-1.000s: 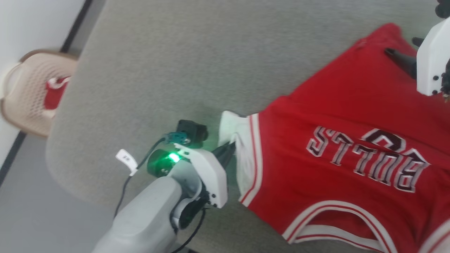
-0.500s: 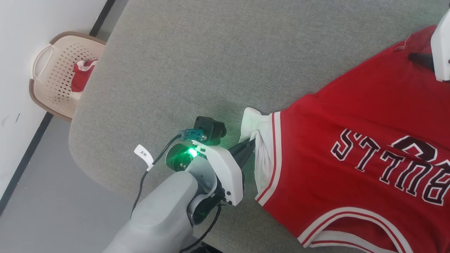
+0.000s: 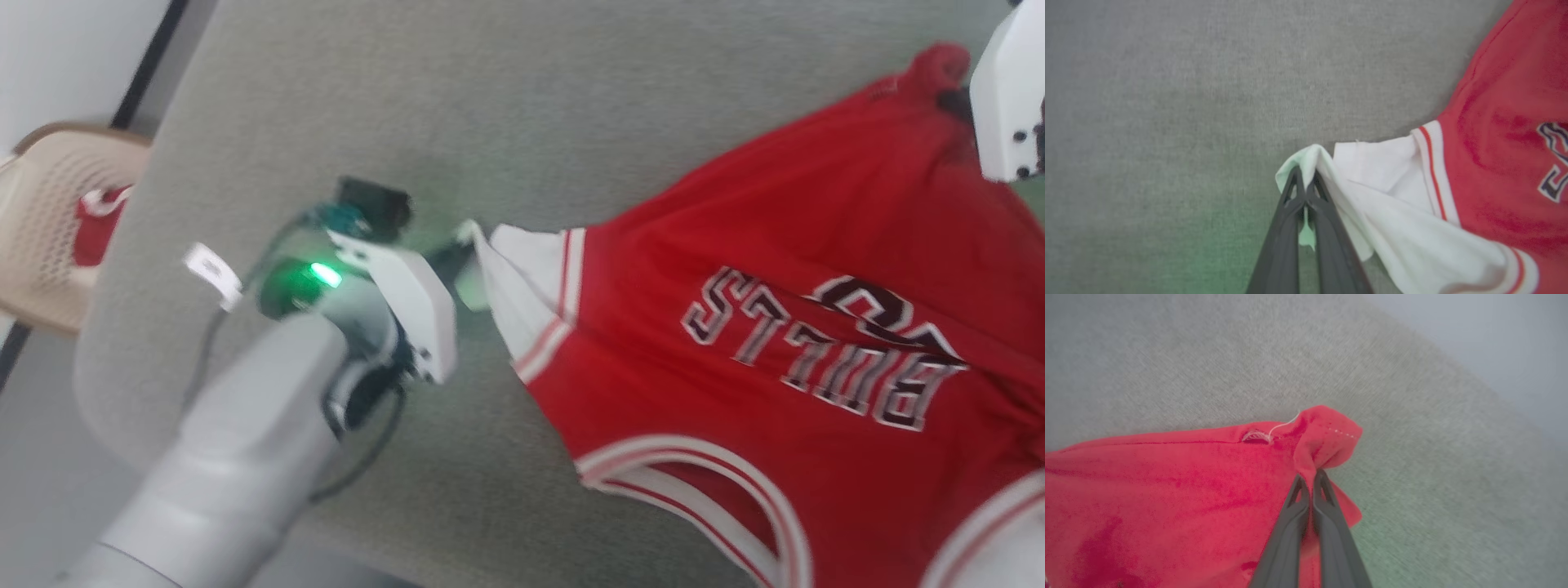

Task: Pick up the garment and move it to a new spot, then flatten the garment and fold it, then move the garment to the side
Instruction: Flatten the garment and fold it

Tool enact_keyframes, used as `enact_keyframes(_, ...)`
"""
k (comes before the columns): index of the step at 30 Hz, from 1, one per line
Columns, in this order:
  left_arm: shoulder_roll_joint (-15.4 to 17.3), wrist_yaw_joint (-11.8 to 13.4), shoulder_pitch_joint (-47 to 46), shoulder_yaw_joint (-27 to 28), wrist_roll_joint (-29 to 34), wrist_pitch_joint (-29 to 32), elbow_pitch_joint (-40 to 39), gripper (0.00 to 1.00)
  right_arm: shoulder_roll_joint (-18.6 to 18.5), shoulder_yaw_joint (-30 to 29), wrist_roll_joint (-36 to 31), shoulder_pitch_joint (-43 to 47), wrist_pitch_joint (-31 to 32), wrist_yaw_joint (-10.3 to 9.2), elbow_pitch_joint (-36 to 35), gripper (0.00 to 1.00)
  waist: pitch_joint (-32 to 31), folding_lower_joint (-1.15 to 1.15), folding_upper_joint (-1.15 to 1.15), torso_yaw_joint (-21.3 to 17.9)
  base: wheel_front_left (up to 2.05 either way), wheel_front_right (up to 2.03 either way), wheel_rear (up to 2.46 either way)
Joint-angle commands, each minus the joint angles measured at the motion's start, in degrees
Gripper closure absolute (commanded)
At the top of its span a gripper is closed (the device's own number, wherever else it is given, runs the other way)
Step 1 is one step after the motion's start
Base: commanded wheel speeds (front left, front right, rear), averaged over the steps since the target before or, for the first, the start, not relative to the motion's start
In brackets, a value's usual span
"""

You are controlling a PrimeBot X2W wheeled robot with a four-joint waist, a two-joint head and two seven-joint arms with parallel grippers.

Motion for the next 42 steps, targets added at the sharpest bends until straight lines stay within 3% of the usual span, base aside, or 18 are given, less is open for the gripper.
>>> enact_keyframes(1, 1.77, 0.98, -2.59, 0.86, 1.03, 1.37, -1.51, 1.0, -0.36, 0.43, 1.23, -1.16, -1.37, -0.08, -1.57, 1.0, -2.13, -0.01, 0.0, -3.71, 0.0, 0.0, 0.0)
enact_keyframes(14, 13.95, 5.44, -15.24, 4.13, 3.32, 14.13, -11.39, 1.0, -3.65, -0.01, 5.4, -2.52, -7.32, -0.07, -9.04, 1.0, -7.66, -0.01, 0.0, -14.71, 0.0, 0.0, 0.0)
enact_keyframes(21, 17.34, 6.09, -21.11, 4.48, 4.29, 20.34, -14.07, 1.0, -4.5, -1.8, 6.47, -2.97, -7.99, -0.07, -11.61, 1.0, -10.89, -0.01, 0.0, -19.19, 0.0, 0.0, 0.0)
enact_keyframes(28, 18.43, 5.44, -25.99, 4.0, 4.71, 24.09, -13.66, 1.0, -3.8, -3.3, 6.39, -3.82, -7.88, -0.07, -13.13, 1.0, -13.51, -0.01, 0.0, -22.17, 0.0, 0.0, 0.0)
enact_keyframes(33, 17.62, 4.44, -30.59, 4.02, 5.36, 24.19, -9.07, 1.0, -2.19, -4.36, 5.45, -4.93, -8.42, -0.07, -12.14, 1.0, -14.24, -0.01, 0.0, -23.87, 0.0, 0.0, 0.0)
enact_keyframes(37, 16.52, 3.7, -34.1, 4.28, 6.73, 21.34, -4.87, 1.0, -0.54, -4.85, 3.72, -6.37, -10.16, -0.07, -10.11, 1.0, -13.23, -0.01, 0.0, -24.64, 0.0, 0.0, 0.0)
enact_keyframes(42, 14.01, 4.17, -40.42, 4.83, 10.1, 13.2, 1.96, 1.0, 2.3, -5.16, -0.16, -10.41, -15.81, -0.08, -4.85, 1.0, -10.36, -0.01, 0.0, -24.93, 0.0, 0.0, 0.0)
